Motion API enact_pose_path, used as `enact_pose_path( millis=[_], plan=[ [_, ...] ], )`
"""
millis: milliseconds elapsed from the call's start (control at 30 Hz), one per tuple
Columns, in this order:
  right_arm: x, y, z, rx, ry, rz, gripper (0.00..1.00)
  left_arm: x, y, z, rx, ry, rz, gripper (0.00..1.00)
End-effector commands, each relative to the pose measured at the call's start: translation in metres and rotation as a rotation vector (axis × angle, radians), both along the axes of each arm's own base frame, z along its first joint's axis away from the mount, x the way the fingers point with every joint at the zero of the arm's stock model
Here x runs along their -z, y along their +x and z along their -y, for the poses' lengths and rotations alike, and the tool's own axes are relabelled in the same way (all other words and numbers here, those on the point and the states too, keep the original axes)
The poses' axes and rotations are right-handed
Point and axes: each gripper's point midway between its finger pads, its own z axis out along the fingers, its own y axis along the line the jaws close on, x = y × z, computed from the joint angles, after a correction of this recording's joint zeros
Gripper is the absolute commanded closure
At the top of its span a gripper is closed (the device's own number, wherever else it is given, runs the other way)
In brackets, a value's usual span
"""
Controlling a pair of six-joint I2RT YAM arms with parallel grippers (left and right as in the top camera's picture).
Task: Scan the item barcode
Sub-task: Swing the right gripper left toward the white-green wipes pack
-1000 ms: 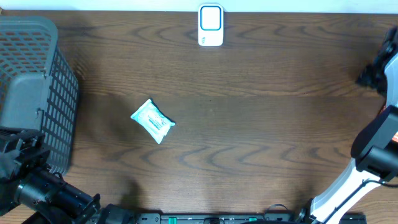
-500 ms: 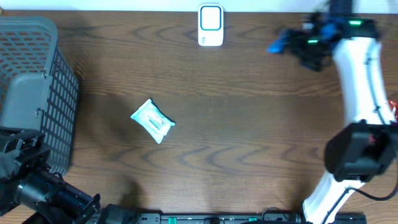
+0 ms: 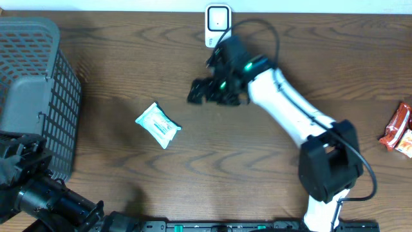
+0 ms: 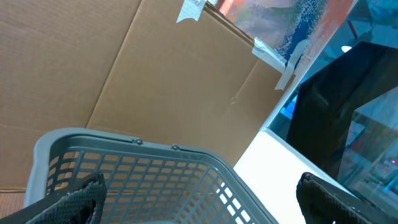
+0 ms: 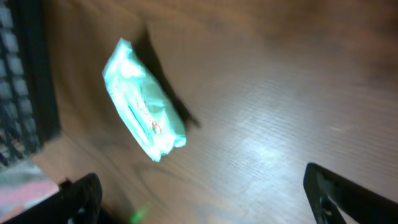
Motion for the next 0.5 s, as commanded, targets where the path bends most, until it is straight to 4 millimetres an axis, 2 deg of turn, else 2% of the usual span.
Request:
enact_pose_path(
  millis=[0, 167, 233, 367, 467],
  plan=[
    [0.022, -0.024, -0.017, 0.071, 0.010, -0.096, 0.01, -0.002, -0.006, -0.003, -0.013, -0.009, 0.012, 0.02],
    [0.036, -0.045, -0.047, 0.082, 0.051, -0.103, 0.01, -0.002, -0.006, -0.003, -0.013, -0.009, 0.012, 0.02],
    [0.041, -0.049, -0.054, 0.103, 0.042, -0.089, 0.01, -0.002, -0.006, -0.003, -0.013, -0.009, 0.012, 0.02],
    [0.056, -0.055, -0.052, 0.201, -0.020, -0.100, 0.01, -0.002, -0.006, -0.003, -0.013, -0.009, 0.012, 0.02],
    [0.060, -0.062, -0.058, 0.203, -0.017, -0.098, 0.01, -0.002, -0.006, -0.003, -0.013, -0.009, 0.011, 0.02]
  ],
)
